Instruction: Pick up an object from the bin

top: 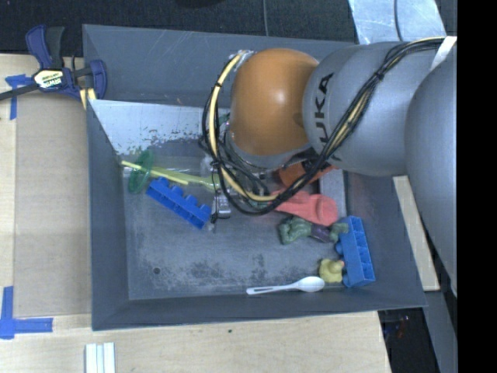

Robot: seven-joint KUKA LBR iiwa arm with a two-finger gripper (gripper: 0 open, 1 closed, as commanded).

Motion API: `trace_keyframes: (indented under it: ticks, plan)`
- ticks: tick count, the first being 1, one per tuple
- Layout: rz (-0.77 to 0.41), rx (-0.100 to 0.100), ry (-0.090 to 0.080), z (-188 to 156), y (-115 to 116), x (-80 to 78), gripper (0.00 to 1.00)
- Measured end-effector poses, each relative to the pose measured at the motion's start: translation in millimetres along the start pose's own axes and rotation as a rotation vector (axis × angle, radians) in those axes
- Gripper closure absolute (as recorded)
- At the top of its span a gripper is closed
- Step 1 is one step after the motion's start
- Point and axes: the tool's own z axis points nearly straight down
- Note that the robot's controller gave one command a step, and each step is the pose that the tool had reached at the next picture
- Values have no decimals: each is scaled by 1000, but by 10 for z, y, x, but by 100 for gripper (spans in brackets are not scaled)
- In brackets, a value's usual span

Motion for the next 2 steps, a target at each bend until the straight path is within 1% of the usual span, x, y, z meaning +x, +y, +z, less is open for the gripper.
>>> trace_keyframes:
  ticks: [1, 2]
  plan:
    - [-57, -1, -10, 505, -165, -337, 0]
    - [-17, -2, -10, 892, 165, -474, 0]
